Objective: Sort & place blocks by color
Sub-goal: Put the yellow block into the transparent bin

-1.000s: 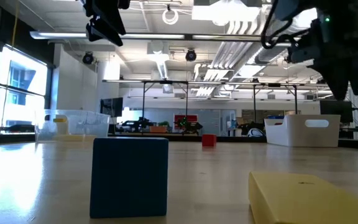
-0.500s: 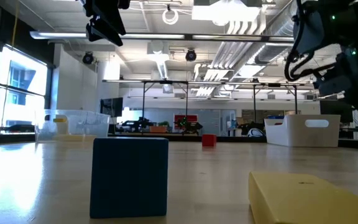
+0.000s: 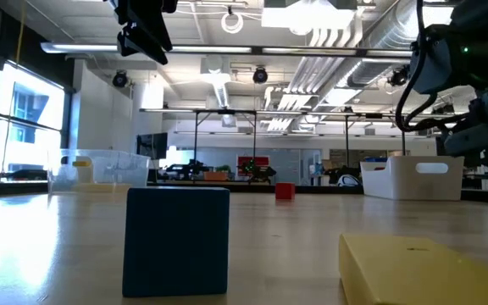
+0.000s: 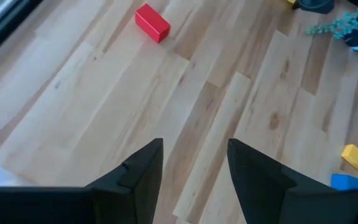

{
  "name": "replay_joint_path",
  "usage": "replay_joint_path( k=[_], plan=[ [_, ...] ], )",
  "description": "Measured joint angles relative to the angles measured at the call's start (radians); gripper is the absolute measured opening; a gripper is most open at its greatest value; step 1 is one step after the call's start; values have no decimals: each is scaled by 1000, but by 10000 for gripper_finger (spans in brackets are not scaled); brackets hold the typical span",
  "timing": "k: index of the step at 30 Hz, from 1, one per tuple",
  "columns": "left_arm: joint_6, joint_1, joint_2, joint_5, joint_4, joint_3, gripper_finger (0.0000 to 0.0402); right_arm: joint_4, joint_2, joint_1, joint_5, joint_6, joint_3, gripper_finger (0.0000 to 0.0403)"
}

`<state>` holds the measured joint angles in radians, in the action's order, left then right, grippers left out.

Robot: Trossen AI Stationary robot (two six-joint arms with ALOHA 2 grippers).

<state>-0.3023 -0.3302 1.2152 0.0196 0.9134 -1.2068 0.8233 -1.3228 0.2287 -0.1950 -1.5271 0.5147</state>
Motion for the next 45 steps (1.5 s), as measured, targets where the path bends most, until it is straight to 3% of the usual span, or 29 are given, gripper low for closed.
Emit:
replay_joint_path(
  k=[3,14,18,25,35,45],
  plan=[
    [0,-2,0,-9,0,0,168,0,11,0,10,16,9,100],
    [-49,-73,0,2,-30,0,168,-76,90,-25,228,168,147,100],
    [-57,-90,0,13,-72,0,168,-101,95,-66,316,295,231,100],
    [-24,-96,0,122,-181,0,168,-151,96,-159,420,542,380,100],
    [-19,-93,0,136,-330,0,172,-263,96,-242,432,875,544,100],
    [-77,-88,6,124,-472,0,226,-516,92,-285,382,1164,591,100]
  ],
)
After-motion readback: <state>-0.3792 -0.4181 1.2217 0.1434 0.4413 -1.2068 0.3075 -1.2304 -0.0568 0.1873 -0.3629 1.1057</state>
